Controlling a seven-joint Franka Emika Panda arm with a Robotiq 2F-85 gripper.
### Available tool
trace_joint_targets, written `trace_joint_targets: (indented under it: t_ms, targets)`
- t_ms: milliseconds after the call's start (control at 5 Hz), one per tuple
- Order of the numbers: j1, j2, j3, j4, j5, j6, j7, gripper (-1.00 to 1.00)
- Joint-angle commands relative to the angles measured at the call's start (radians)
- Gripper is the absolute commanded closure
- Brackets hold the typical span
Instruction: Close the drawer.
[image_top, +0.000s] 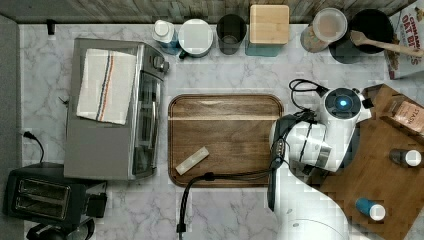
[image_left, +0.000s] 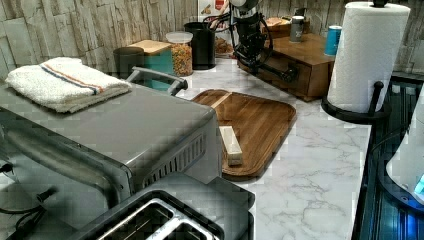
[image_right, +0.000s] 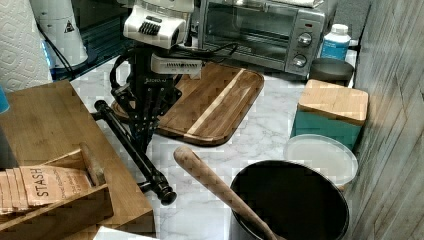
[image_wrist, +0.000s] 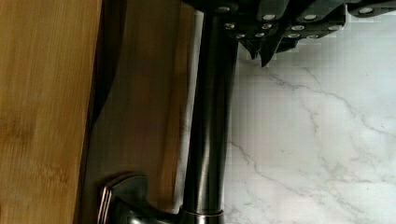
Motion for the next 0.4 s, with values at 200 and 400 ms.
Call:
trace_joint_targets:
  t_ms: [200,400]
  targets:
    - [-0.149,-0.023,-0.177,0.046,-0.03,0.002,0.01,1.0]
    - [-0.147,-0.023,-0.179,0.045,-0.029,0.002,0.009,1.0]
